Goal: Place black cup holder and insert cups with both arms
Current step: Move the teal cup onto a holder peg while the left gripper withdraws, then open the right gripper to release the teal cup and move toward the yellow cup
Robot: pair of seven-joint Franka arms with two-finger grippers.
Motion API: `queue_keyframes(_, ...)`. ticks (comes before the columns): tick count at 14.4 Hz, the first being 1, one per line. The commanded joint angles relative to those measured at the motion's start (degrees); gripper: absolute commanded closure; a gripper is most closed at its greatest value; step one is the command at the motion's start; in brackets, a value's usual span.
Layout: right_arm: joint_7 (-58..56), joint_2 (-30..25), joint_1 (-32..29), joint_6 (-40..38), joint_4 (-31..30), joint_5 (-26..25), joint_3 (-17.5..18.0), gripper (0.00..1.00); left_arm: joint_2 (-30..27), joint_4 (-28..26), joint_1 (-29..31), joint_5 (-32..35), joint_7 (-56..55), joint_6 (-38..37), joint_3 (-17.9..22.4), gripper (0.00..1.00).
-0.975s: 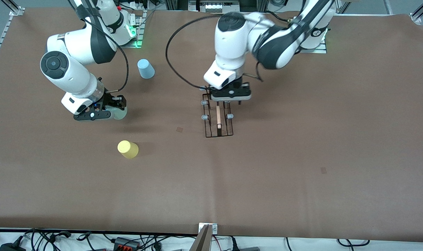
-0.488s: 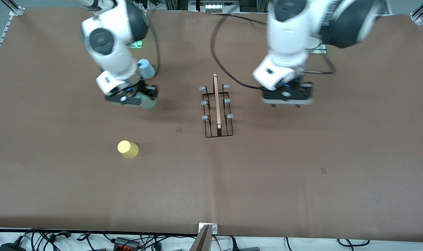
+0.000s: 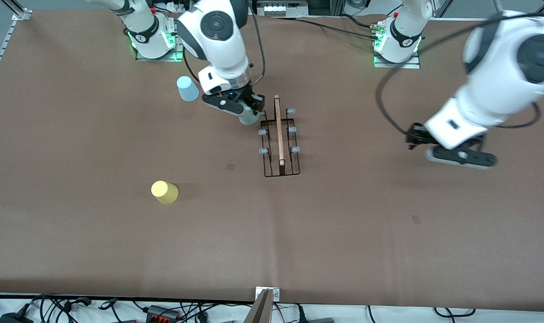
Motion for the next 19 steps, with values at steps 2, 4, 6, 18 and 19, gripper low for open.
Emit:
queue_keyframes(2, 0.95, 2.87, 0.23, 1.44, 2.10, -0.25, -0.10, 0.90, -0.56, -0.14, 2.72, -1.92, 4.36, -3.10, -0.47, 0.02)
queue_keyframes(4, 1.38, 3.04, -0.04, 1.44, 2.19, -0.16, 1.48, 0.89, -0.56, 0.55, 4.12, -1.92, 4.28, -9.22, -0.30, 0.00)
queue_keyframes(6, 1.47, 3.13, 0.05, 1.44, 2.28, 0.01, 1.74, 0.88, -0.47, 2.83, 4.39, -1.57, 4.80, -16.26, -0.21, 0.00)
queue_keyframes(18, 0.42, 5.77, -0.91, 3.46, 2.71, -0.69, 2.97, 0.00, -13.79, -4.40, -19.39, -5.53, 4.89, -8.44, 30.97, 0.00)
queue_keyframes(19, -0.28, 5.86, -2.40, 3.38, 4.89, -1.47, 2.97, 0.00, -16.44, -7.67, -21.34, -5.44, 4.72, -5.17, 32.30, 0.00)
